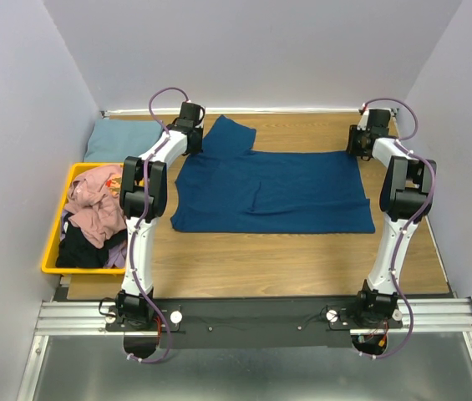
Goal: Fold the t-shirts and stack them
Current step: Fold the tshirt
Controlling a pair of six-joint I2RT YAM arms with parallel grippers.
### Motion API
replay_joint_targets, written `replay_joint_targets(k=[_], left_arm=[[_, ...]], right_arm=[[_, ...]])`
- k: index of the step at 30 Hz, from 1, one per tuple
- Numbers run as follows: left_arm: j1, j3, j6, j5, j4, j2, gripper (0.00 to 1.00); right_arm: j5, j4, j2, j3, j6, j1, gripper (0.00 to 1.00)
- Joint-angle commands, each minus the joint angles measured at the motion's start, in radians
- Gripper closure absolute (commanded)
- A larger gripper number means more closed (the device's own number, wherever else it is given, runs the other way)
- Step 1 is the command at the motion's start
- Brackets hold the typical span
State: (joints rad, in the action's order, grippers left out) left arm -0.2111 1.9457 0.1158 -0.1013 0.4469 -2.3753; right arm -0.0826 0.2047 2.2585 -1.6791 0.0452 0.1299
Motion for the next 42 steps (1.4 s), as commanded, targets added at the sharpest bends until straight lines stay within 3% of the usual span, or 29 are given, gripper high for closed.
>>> replay_joint_targets(k=[1, 8, 11, 14, 15, 18, 42], left_arm=[[-0.002, -0.033, -0.008, -0.001, 0.027, -0.001, 1.00], [-0.002, -0.031, -0.011, 0.000, 0.027, -0.001, 1.00], [-0.002, -0.030, -0.013, 0.003, 0.029, -0.001, 1.00], [-0.002, -0.031, -0.016, 0.008, 0.029, 0.002, 1.00], [-0.002, -0.034, -0.021, 0.009, 0.030, 0.002, 1.00], [-0.001, -0.063, -0.027, 0.005, 0.003, 0.030, 1.00], [0.013, -0.234, -0.038, -0.006, -0.134, 0.303, 1.00]], right_arm=[[0.006, 0.004, 0.056, -0.022, 0.027, -0.009, 0.53], [-0.016, 0.007, 0.058, -0.021, 0.033, -0.007, 0.57], [-0.017, 0.013, 0.059, -0.021, 0.035, -0.007, 0.66], [-0.020, 0.016, 0.062, -0.027, 0.035, -0.007, 0.79], [-0.019, 0.019, 0.064, -0.027, 0.036, -0.009, 0.88], [-0.016, 0.021, 0.061, -0.028, 0.035, -0.009, 0.99], [0.072, 0.019, -0.200, 0.077, -0.036, 0.007, 0.99]])
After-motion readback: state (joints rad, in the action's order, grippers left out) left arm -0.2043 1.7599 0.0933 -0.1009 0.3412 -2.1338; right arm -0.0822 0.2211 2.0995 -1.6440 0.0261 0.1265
